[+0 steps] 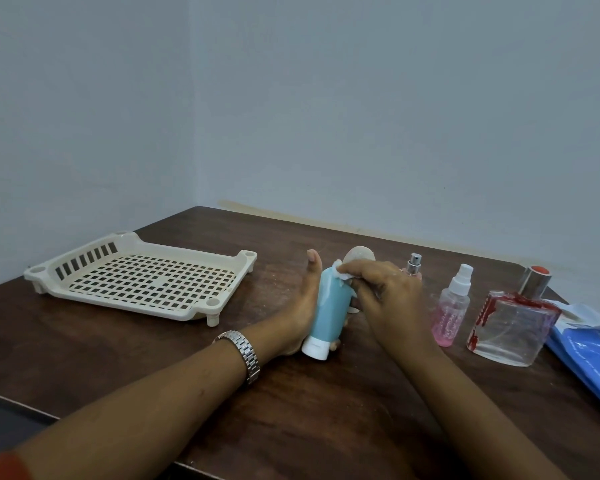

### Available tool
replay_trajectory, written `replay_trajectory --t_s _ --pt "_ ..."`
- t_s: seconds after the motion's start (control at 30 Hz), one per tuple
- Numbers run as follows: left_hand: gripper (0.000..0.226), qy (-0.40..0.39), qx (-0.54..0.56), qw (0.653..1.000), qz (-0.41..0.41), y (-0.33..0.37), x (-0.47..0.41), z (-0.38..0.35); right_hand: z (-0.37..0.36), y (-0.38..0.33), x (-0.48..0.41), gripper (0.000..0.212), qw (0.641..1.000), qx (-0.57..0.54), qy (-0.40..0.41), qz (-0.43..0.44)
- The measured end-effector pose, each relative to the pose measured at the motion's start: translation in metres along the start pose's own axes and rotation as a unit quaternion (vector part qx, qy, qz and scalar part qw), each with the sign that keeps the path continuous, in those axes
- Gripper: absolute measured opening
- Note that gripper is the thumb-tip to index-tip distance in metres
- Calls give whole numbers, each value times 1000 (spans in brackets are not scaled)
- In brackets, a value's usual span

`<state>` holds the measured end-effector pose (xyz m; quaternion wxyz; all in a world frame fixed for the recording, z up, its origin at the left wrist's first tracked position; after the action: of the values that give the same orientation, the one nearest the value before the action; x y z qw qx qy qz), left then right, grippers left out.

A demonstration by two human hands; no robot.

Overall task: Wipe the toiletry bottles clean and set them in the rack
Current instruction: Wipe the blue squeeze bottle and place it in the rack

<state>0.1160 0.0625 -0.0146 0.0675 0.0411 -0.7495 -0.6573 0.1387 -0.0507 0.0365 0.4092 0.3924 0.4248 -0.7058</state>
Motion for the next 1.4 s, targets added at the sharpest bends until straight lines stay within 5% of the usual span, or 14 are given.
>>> replay_trajectory --t_s 0.57,0.73,0.93,1.1,1.4 --pt "111 -19 -47 993 -109 3 4 -3 4 7 -6 21 953 -215 -135 -162" --pt "84 -70 -90 978 -175 11 10 -10 11 15 -4 16 933 -253 -126 -223" --pt "33 -80 -144 976 -143 11 11 -8 12 19 -2 19 956 -194 -84 -204" --pt "21 -92 -154 974 -135 11 10 -9 13 14 -2 19 960 -188 -68 -198" --pt "56 -94 -120 981 -125 6 6 -8 13 14 0 14 954 -193 -44 -227"
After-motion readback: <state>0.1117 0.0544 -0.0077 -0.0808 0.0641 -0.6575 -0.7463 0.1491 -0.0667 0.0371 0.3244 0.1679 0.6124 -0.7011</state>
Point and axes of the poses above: each hand's wrist, its own x-axis away from the middle knuckle, its own z-axis out of the back of the hand, y = z × x, the point moved 4 cm from there along -x, towards the middle knuckle, and after that the axes turned 7 degrees about y, right-handed, at the moved point
